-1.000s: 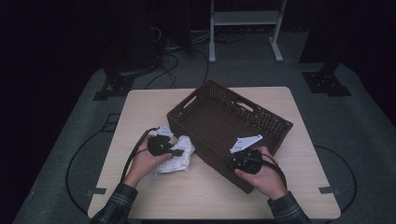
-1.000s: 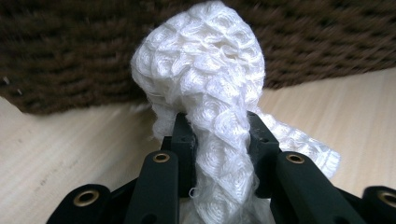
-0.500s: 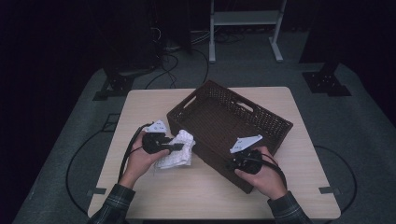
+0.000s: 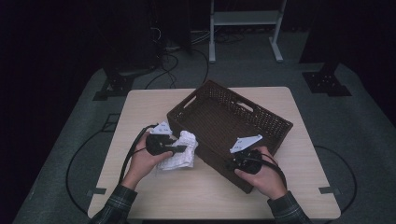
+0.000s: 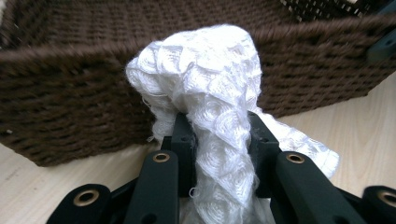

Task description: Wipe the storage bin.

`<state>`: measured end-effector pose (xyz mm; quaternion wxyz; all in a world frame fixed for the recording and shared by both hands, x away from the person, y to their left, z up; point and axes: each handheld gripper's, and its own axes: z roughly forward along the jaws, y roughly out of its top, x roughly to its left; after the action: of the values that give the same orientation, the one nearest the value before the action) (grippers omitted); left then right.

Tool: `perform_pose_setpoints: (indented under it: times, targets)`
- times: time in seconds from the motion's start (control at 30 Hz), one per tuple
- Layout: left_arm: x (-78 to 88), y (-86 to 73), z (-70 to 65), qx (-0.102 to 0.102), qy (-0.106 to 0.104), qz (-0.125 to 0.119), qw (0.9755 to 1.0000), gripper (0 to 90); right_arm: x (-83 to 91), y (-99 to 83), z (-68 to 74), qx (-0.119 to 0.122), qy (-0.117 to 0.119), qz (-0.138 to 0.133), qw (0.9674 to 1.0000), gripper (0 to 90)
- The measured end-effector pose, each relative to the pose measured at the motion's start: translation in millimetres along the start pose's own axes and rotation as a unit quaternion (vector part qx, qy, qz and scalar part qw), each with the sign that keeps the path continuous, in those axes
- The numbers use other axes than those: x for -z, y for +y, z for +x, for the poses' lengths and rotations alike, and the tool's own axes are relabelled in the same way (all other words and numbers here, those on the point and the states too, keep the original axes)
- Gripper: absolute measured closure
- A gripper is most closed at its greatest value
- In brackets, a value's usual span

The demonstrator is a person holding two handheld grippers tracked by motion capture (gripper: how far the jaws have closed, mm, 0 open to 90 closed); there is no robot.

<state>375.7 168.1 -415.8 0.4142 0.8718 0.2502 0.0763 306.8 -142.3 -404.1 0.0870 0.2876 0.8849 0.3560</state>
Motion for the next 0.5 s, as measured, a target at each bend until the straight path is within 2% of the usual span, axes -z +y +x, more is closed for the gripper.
perform_pose_setpoints:
  times: [0.13,0.27,0.5]
  targets:
    - [-9.7,-6.6,3.4,0.009,-0.003,0.022,0.9997,69.4,-0.2,0.2,0.2,-0.001,-0.001,0.0,1.0,80.2]
    - [-17.2,-10.1,6.2,0.003,-0.002,0.049,0.9988,69.4,-0.2,0.0,0.2,0.001,-0.001,0.0,1.0,80.2]
    - [-27.5,-15.8,8.1,0.011,-0.005,0.077,0.9969,69.4,-0.2,0.1,0.2,0.0,-0.001,0.0,1.0,80.1]
